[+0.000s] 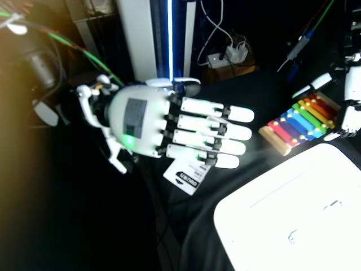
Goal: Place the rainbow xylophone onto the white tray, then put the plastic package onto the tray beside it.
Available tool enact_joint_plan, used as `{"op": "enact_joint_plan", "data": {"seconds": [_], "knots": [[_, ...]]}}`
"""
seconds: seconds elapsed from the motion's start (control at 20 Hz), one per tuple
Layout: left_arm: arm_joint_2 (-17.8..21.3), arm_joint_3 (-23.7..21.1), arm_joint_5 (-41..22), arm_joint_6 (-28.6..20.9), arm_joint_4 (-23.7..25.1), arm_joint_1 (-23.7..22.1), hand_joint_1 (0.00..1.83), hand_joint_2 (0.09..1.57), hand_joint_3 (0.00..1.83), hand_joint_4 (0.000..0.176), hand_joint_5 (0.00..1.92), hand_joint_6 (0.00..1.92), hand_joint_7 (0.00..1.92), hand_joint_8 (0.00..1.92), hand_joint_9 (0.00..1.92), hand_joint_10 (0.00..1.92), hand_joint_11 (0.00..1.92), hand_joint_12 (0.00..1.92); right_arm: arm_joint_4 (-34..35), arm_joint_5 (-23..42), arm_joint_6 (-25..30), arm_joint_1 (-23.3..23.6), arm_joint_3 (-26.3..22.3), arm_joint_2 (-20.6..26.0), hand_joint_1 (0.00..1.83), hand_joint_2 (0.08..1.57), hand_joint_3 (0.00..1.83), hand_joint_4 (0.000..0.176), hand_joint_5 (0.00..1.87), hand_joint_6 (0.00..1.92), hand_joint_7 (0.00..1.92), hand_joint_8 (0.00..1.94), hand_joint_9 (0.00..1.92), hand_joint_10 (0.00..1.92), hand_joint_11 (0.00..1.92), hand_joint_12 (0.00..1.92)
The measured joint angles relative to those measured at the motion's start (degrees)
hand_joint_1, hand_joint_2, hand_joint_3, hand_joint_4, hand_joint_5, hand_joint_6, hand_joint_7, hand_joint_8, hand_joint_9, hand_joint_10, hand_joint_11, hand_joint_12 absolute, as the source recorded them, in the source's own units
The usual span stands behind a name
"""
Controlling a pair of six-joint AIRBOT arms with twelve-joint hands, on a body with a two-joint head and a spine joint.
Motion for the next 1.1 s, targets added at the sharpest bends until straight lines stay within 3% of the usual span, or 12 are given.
{"op": "enact_joint_plan", "data": {"seconds": [0.05, 0.1, 0.15, 0.35, 0.5, 0.6, 0.65, 0.7, 0.95, 1.0, 1.05, 1.1], "knots": [[0.0, 0.0, 0.0, 1.1, -1.3, -0.5, 1.30, 1.19, 0.00, 0.000, 0.49, 1.31, 0.84, 1.30, 0.80, 1.53, 0.82, 1.61, 0.0, 0.0, 0.0, 0.0, 0.0, 0.0, 0.85, 0.77, 0.00, 0.000, 0.25, 0.00, 0.18, 0.00, 0.20, 0.01, 0.00, 0.48], [0.0, 0.3, -0.2, 1.7, -1.9, -1.0, 1.44, 1.16, 0.00, 0.000, 0.48, 1.26, 0.80, 1.26, 0.88, 1.36, 0.84, 1.62, 0.0, 0.0, 0.0, 0.0, 0.0, 0.0, 0.86, 0.76, 0.00, 0.000, 0.25, 0.00, 0.19, 0.00, 0.20, 0.01, 0.00, 0.48], [-0.1, 0.9, -0.2, 2.0, -2.4, -1.6, 1.48, 1.19, 0.00, 0.000, 0.47, 1.30, 0.81, 1.23, 0.92, 1.31, 0.88, 1.65, 0.0, 0.0, 0.0, 0.0, 0.0, -0.1, 0.89, 0.76, 0.00, 0.000, 0.24, 0.00, 0.18, 0.00, 0.19, 0.00, 0.00, 0.44], [-1.6, 3.9, 0.5, 2.9, -4.4, -4.3, 1.50, 1.20, 0.00, 0.000, 0.47, 1.41, 0.81, 1.26, 0.92, 1.32, 0.89, 1.75, 0.0, 0.0, 0.0, 0.0, 0.0, -0.3, 0.91, 0.77, 0.00, 0.000, 0.26, 0.00, 0.18, 0.00, 0.19, 0.00, 0.00, 0.47], [-4.2, 6.0, 3.9, 3.9, -3.9, -7.4, 1.50, 1.20, 0.00, 0.000, 0.48, 1.33, 0.81, 1.22, 0.92, 1.33, 0.93, 1.76, 0.2, 0.0, 0.0, -0.1, 0.0, -0.4, 0.93, 0.78, 0.00, 0.000, 0.27, 0.00, 0.19, 0.00, 0.21, 0.00, 0.00, 0.53], [-6.0, 8.3, 4.6, 4.0, -4.4, -9.3, 1.49, 1.22, 0.00, 0.000, 0.47, 1.32, 0.77, 1.32, 0.85, 1.36, 0.79, 1.70, 0.0, 0.0, 0.0, -0.1, 0.0, -0.4, 0.94, 0.76, 0.00, 0.000, 0.28, 0.00, 0.21, 0.00, 0.23, 0.01, 0.00, 0.57], [-7.3, 9.9, 5.2, 4.0, -5.6, -10.2, 1.26, 1.25, 0.00, 0.000, 0.60, 1.35, 0.82, 1.42, 0.80, 1.53, 0.78, 1.75, 0.0, 0.0, 0.0, -0.1, 0.0, -0.5, 0.95, 0.76, 0.00, 0.000, 0.28, 0.00, 0.20, 0.00, 0.22, 0.00, 0.00, 0.56], [-8.0, 11.0, 5.6, 4.1, -6.2, -10.6, 1.22, 1.24, 0.00, 0.000, 0.64, 1.33, 0.85, 1.40, 0.81, 1.56, 0.79, 1.74, 0.1, 0.1, 0.0, -0.1, 0.0, -0.6, 0.95, 0.76, 0.00, 0.000, 0.27, 0.00, 0.21, 0.00, 0.23, 0.00, 0.00, 0.56], [-11.9, 15.5, 10.5, 5.5, -7.8, -13.6, 1.23, 1.21, 0.00, 0.000, 0.70, 1.22, 0.88, 1.39, 0.80, 1.51, 0.81, 1.74, -0.2, 0.0, 0.0, -0.1, 0.0, -0.8, 0.97, 0.80, 0.01, 0.000, 0.26, 0.00, 0.21, 0.00, 0.25, 0.00, 0.00, 0.63], [-12.2, 15.9, 11.3, 7.1, -8.9, -14.4, 1.43, 1.15, 0.00, 0.000, 0.60, 1.06, 0.83, 1.26, 0.87, 1.34, 0.81, 1.67, -0.2, 0.0, 0.0, -0.1, 0.0, -0.8, 1.00, 0.79, 0.01, 0.000, 0.26, 0.00, 0.20, 0.00, 0.25, 0.00, 0.00, 0.65], [-13.0, 16.7, 12.1, 8.3, -9.6, -15.1, 1.38, 1.17, 0.00, 0.000, 0.68, 1.14, 0.84, 1.29, 0.89, 1.36, 0.82, 1.65, -0.2, 0.0, 0.0, -0.1, 0.0, -0.8, 1.01, 0.79, 0.01, 0.000, 0.26, 0.00, 0.19, 0.00, 0.24, 0.00, 0.00, 0.66], [-13.7, 17.7, 12.8, 8.6, -10.0, -15.9, 1.46, 1.14, 0.00, 0.000, 0.59, 1.05, 0.82, 1.24, 0.89, 1.30, 0.77, 1.58, -0.1, 0.1, 0.0, -0.1, 0.0, -1.0, 1.01, 0.80, 0.01, 0.000, 0.26, 0.00, 0.20, 0.00, 0.25, 0.00, 0.00, 0.66]]}}
